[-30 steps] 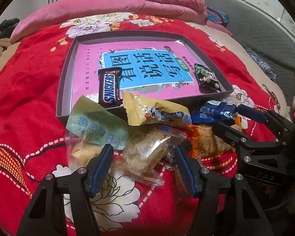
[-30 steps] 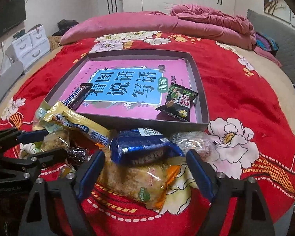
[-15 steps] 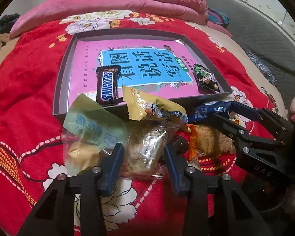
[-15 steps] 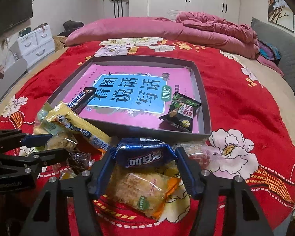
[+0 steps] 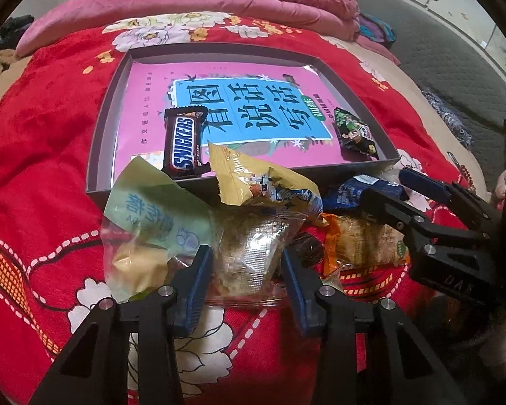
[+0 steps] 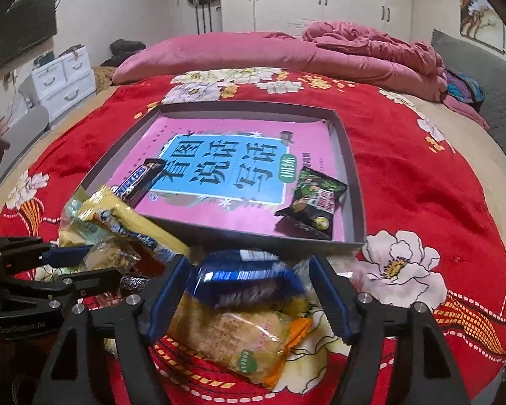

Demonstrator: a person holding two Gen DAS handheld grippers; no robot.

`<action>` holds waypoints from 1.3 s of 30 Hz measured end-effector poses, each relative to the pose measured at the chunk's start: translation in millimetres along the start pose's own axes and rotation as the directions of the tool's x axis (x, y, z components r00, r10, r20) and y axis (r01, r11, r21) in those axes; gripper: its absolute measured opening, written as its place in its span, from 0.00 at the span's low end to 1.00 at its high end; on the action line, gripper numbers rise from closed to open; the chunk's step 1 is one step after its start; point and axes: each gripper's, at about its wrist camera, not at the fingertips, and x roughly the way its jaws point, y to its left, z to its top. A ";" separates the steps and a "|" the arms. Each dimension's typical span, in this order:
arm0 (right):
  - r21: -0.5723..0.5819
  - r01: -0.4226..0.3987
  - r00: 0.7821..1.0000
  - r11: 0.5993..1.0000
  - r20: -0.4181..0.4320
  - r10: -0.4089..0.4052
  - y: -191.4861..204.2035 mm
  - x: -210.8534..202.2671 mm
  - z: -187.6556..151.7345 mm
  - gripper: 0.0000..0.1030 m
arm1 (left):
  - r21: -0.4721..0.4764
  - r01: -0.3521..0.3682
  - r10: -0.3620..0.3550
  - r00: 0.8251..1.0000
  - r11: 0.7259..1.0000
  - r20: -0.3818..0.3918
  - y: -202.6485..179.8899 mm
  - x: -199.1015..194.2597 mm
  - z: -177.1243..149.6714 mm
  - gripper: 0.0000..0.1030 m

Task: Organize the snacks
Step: 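Move the right tool onto the blue packet while the left tool approaches the clear pastry bag, then grasp the blue biscuit packet with the right tool while the left tool grasps the clear pastry bag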

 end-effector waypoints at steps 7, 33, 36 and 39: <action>0.105 -0.100 0.995 0.990 0.000 0.100 -23.2 -5.1 0.1 0.78 | -0.011 0.009 -0.009 1.000 1.000 -0.006 0.7 1.9 1.3 0.42; -0.100 -0.078 0.994 0.992 -0.080 0.070 10.6 15.7 -4.2 0.66 | -0.014 0.010 -0.010 1.000 1.000 -0.013 0.4 3.9 1.1 0.42; -0.072 -0.108 0.991 0.992 -0.086 0.101 4.9 15.5 -3.5 0.63 | -0.018 0.011 -0.011 1.000 1.000 -0.013 -0.1 4.7 1.8 0.42; -0.094 -0.101 0.992 0.991 -0.090 0.092 7.7 17.8 -3.3 0.63 | -0.022 0.011 -0.011 1.000 1.000 -0.014 -0.4 5.6 2.4 0.42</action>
